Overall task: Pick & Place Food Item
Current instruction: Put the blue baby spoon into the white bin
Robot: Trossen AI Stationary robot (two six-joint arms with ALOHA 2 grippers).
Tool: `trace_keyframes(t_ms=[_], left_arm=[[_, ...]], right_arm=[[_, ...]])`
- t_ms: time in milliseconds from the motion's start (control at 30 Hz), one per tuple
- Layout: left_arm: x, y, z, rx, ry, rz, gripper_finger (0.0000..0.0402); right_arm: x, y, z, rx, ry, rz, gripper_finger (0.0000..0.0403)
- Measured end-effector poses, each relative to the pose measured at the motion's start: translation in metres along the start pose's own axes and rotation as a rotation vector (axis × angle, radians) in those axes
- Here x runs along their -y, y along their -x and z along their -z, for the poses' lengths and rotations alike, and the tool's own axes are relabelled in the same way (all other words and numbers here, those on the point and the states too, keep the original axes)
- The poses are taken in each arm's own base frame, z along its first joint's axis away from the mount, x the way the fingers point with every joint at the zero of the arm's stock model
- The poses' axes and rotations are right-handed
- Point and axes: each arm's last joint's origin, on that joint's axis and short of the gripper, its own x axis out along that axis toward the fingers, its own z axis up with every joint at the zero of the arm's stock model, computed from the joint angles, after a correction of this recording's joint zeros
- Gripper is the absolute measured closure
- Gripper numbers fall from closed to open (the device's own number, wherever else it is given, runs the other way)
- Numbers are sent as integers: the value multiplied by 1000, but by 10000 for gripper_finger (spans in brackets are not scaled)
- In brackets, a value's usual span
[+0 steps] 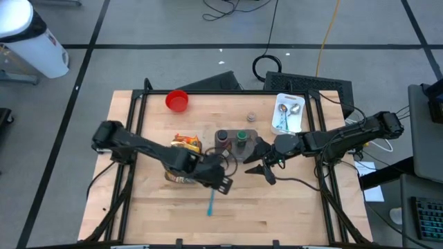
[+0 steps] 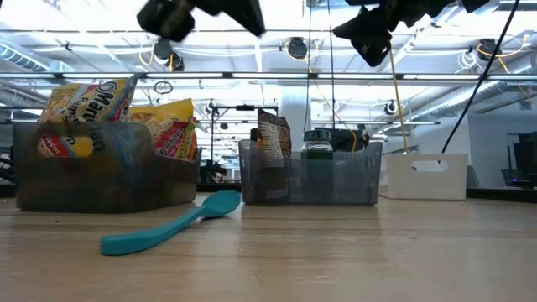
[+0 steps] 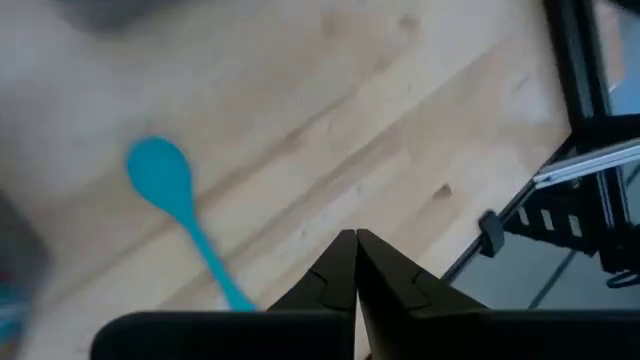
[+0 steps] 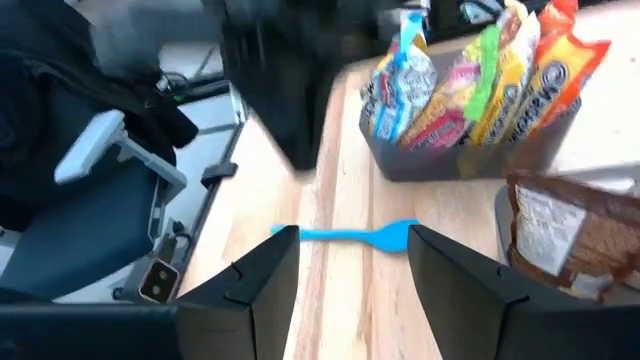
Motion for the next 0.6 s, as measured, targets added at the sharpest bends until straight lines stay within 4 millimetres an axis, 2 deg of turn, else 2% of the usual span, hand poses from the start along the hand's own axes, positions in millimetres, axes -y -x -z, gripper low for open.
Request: trace_keyframes(t_ms=[133,233,367,600], left_arm=[[-4,31,-3,84,-58,-13,382],[-5,44,-4,181,-88,-26,381],[-7,44,-15,270,-111,-55,381],[-7,44,-48,158,-163,66,377]], right_arm=[[1,0,2,-23,-3,8,222],[0,0,1,-13,0,6,222],[2,0,0,-1,-5,9,222],[3,0,-1,5,-9,16,222]])
